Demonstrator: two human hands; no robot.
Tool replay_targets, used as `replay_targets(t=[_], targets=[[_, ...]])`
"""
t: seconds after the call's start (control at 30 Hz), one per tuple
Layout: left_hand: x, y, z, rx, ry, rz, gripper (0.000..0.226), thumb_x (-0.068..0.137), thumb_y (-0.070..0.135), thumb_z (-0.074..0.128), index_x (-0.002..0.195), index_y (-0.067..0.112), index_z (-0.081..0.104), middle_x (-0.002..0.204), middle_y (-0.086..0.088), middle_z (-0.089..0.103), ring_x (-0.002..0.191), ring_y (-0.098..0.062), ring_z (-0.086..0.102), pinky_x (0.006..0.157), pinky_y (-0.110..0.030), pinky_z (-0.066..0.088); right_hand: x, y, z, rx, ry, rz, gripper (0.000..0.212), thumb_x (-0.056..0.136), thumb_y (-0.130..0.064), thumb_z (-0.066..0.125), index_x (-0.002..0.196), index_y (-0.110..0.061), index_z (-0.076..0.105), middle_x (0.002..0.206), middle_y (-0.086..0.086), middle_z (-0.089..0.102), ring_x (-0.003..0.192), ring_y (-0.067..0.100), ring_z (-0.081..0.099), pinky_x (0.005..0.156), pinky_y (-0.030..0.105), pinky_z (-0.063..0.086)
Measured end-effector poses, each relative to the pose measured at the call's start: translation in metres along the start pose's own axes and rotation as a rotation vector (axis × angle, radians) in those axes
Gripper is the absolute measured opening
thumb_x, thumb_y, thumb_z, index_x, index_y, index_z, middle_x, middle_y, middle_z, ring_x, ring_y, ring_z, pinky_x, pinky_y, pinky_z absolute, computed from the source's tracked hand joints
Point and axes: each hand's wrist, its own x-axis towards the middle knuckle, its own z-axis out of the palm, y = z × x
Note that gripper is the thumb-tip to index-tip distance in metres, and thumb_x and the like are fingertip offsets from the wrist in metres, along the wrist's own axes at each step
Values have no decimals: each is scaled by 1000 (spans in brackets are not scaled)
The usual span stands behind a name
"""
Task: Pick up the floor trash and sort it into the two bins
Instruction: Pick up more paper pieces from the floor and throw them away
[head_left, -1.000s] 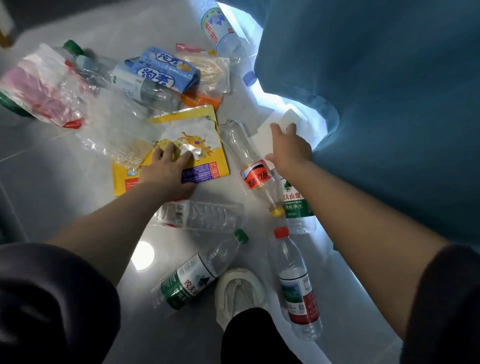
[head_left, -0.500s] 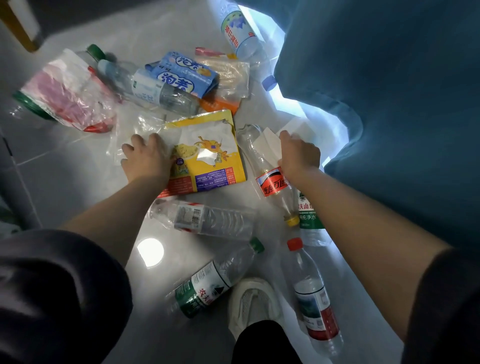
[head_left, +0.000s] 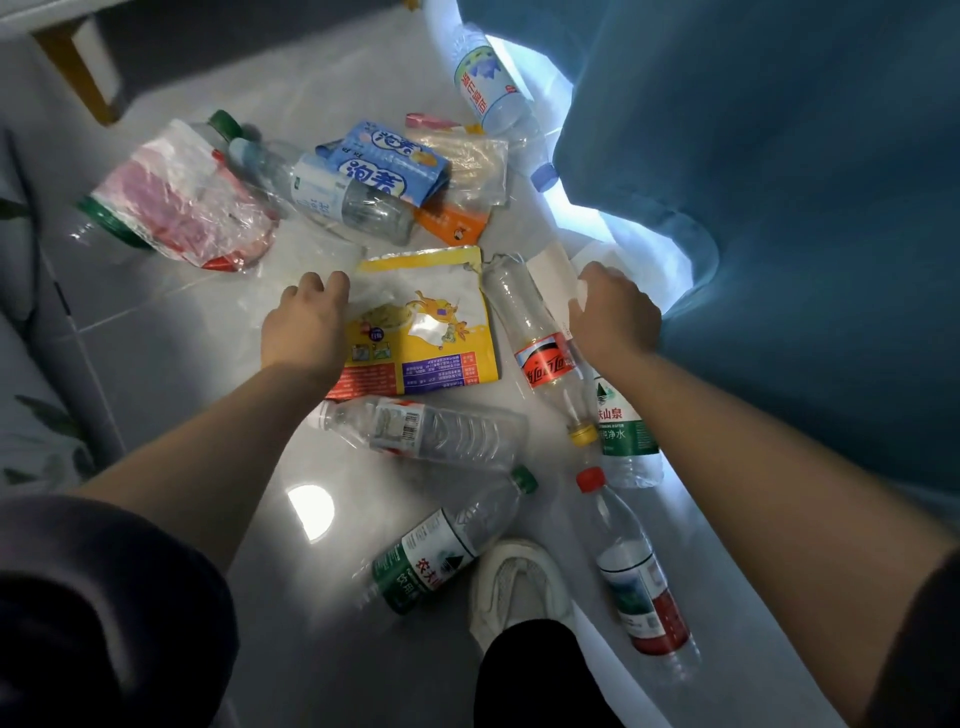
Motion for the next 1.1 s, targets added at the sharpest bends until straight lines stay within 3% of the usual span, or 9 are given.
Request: replay_targets(t=[0.17,0.27,0.43,0.5,0.73,0.87,0.97,1.1], targets=[[-21,8,-34,40,17,189,34,79,-5,52,113,3,49,99,-21,51,84,-39,49,56,-39,32,-24,-11,-29,157,14,47,26,96,-25,52,119,-14,53,120,5,59,103,29,58,74,29,39],[-34,18,-54,23,13,272,36,76,-7,55,111,2,52,97,-22,52,82,-39,50,55,-39,34,-40,-19,-50,307,-21,86,27,95,-27,54,119,-15,53,117,4,61,101,26,59,72,29,43],[-59,39,-97,-8,-23,284,39,72,-8,59,108,4,54,94,-21,53,80,-40,52,54,-38,33,-74,-28,-98,398,-111,149,26,94,-27,56,117,-16,53,114,4,63,87,20,54,68,25,37],[-73,49,-121,-24,-47,265,38,74,-7,58,110,5,53,97,-20,52,83,-39,52,54,-39,34,-91,-32,-122,421,-132,181,28,93,-26,56,118,-15,54,115,6,63,93,26,57,69,26,39],[-151,83,-251,-124,-120,220,35,78,-1,54,112,7,50,107,-18,51,92,-38,50,62,-38,35,-164,-42,-235,493,-170,249,33,91,-25,60,122,-13,55,120,8,62,104,29,59,69,25,40],[-206,102,-328,-129,-135,284,35,79,0,56,113,7,50,108,-16,51,93,-37,50,60,-36,36,-219,-45,-300,598,-148,277,23,90,-22,62,110,-12,58,112,9,64,87,21,53,56,23,37],[-253,121,-383,-122,-122,383,36,78,-2,57,113,5,52,107,-18,52,93,-37,50,58,-36,36,-275,-41,-352,664,-117,306,14,87,-20,63,97,-13,56,103,9,64,84,21,50,68,28,38],[-305,150,-432,-108,-106,466,35,75,-4,57,109,4,54,104,-19,52,92,-37,51,56,-33,32,-347,-24,-408,710,-87,377,21,88,-20,61,105,-8,58,94,2,57,84,18,47,70,25,33]])
